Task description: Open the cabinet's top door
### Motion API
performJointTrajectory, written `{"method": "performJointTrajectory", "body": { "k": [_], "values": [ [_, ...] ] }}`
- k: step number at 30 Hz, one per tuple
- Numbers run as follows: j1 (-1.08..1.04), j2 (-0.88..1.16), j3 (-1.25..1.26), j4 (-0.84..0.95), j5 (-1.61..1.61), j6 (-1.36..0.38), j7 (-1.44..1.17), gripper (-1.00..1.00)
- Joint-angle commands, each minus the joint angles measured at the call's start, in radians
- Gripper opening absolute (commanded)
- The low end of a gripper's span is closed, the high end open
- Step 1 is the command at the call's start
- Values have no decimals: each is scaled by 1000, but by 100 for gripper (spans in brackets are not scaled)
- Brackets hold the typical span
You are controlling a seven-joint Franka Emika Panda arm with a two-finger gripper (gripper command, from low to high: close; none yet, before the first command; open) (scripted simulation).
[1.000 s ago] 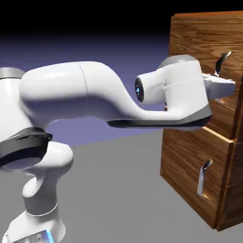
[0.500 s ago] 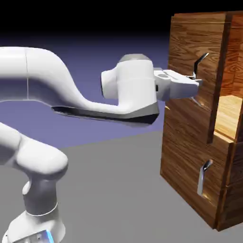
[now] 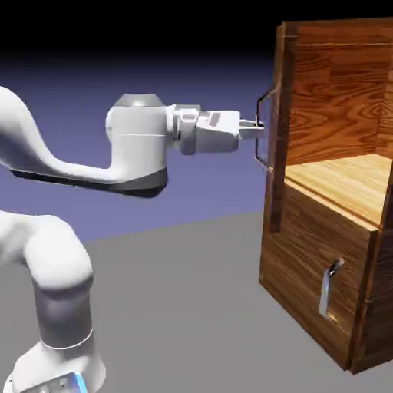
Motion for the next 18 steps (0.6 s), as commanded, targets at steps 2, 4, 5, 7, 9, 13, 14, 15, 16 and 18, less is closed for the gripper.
{"method": "performJointTrajectory", "body": {
  "k": [2,4,5,7,9,13,14,15,16,18],
  "values": [
    [-16,-36,66,-30,88,-55,-33,-100],
    [-24,-70,133,-54,175,-115,-62,-100],
    [-25,-85,167,-64,219,-147,-75,-100],
    [-24,-110,239,-79,306,-215,-98,-100],
    [-20,-128,311,-86,389,-285,-116,-100],
    [-10,-137,456,-77,543,-428,-135,-100],
    [-9,-134,492,-71,579,-465,-137,-100],
    [-9,-129,528,-62,614,-501,-138,-100],
    [-10,-123,565,-52,648,-538,-139,-100],
    [-16,-104,637,-25,715,-611,-138,-100]
  ]
}}
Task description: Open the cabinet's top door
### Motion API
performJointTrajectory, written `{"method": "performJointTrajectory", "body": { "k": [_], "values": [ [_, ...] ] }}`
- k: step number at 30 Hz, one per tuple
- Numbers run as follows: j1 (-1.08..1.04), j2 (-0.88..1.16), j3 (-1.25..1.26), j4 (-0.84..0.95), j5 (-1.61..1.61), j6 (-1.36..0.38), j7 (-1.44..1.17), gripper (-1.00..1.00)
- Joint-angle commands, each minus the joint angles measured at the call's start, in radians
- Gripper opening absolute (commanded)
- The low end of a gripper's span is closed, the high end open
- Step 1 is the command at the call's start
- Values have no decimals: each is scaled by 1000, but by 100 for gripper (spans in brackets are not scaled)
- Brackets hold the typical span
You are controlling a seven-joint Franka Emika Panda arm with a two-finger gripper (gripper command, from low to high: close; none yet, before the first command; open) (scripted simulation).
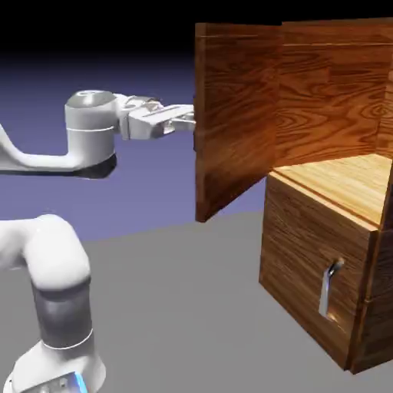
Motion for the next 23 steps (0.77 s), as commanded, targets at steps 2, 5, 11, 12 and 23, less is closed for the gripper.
{"method": "performJointTrajectory", "body": {
  "k": [2,5,11,12,23],
  "values": [
    [-13,25,73,34,64,-76,3,-100],
    [-47,71,181,99,151,-188,12,-100],
    [-177,178,399,274,298,-415,32,-100],
    [-207,196,435,308,319,-452,35,-100],
    [-555,302,764,649,459,-760,39,100]
  ]
}}
